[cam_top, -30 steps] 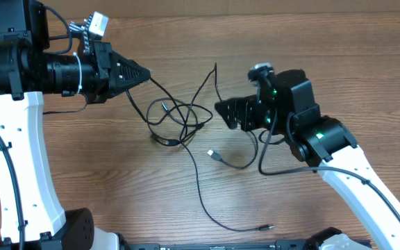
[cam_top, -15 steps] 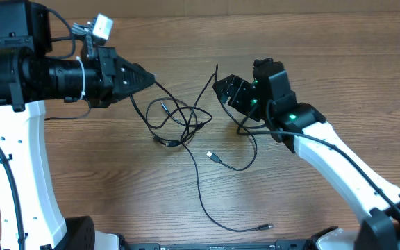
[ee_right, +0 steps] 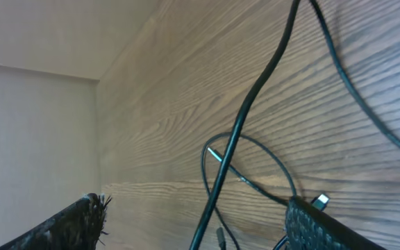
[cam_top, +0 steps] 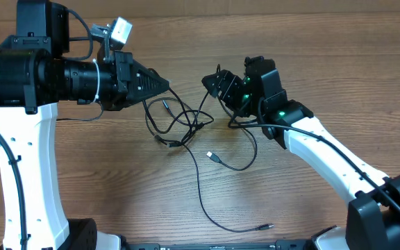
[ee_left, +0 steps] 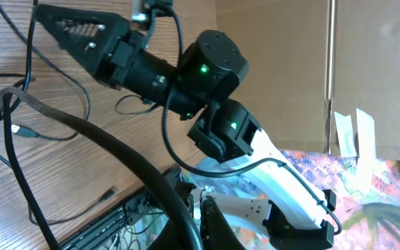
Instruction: Untangle cables
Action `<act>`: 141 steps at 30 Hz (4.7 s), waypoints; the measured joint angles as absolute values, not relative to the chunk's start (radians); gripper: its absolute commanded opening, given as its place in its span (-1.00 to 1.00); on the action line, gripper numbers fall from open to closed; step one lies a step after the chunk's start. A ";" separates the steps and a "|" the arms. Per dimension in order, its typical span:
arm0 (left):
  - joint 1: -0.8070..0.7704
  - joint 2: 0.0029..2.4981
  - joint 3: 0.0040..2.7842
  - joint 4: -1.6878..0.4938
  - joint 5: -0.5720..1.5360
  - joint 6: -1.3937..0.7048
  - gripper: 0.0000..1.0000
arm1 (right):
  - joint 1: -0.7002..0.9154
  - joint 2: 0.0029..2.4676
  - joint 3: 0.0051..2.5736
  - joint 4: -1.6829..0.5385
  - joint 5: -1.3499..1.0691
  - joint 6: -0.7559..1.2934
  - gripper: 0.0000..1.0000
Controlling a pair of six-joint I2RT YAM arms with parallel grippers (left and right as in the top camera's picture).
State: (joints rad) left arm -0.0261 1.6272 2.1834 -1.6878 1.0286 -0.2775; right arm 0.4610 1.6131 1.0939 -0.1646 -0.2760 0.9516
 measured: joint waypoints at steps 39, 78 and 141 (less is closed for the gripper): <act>-0.027 1.627 2.183 -1.688 1.034 -0.278 -0.87 | 0.565 1.716 1.094 -0.007 -0.249 0.966 -0.92; -0.027 1.627 2.184 -1.688 0.931 -0.311 -0.92 | -0.834 1.575 1.117 0.099 -1.001 0.688 -0.93; -0.027 1.627 2.184 -1.687 0.931 -0.311 -0.83 | -1.099 1.604 1.126 -0.638 0.020 0.688 1.00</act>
State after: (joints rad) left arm -0.0265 1.6272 2.1841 -1.6875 0.9306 -0.3107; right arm -1.0992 1.6039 1.1259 -0.6380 0.0196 0.6876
